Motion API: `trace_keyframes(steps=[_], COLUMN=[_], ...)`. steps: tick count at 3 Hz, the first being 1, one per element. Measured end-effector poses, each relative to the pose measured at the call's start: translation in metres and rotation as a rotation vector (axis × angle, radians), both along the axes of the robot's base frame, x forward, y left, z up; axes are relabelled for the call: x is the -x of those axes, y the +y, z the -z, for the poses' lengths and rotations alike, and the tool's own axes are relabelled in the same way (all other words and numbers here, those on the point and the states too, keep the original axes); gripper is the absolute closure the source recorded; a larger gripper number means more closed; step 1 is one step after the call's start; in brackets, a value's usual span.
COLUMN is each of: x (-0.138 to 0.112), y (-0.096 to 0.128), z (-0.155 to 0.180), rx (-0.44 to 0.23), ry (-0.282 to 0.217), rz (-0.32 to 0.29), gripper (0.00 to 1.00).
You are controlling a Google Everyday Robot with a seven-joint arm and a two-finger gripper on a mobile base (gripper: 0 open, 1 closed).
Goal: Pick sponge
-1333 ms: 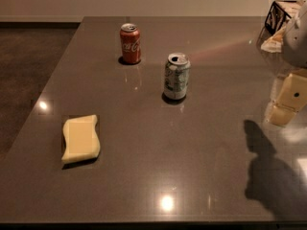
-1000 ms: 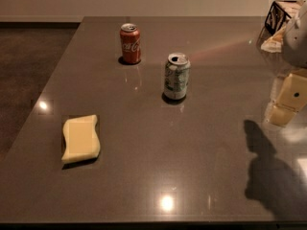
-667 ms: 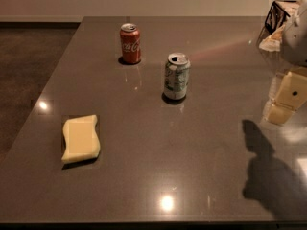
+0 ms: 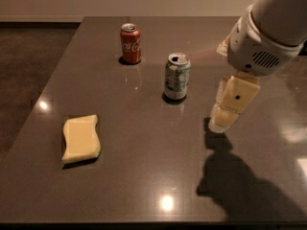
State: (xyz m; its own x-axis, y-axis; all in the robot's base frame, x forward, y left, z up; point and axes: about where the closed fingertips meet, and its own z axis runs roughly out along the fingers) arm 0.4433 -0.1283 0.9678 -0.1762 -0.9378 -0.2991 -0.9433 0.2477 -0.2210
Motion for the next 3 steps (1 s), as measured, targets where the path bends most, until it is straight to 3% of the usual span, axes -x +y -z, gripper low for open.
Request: trace_keyframes(steps=[3], x=[0.03], y=[0.136], z=[0.041], rx=[-0.096], ry=[0.012], rz=[-0.004], gripper=[0.0])
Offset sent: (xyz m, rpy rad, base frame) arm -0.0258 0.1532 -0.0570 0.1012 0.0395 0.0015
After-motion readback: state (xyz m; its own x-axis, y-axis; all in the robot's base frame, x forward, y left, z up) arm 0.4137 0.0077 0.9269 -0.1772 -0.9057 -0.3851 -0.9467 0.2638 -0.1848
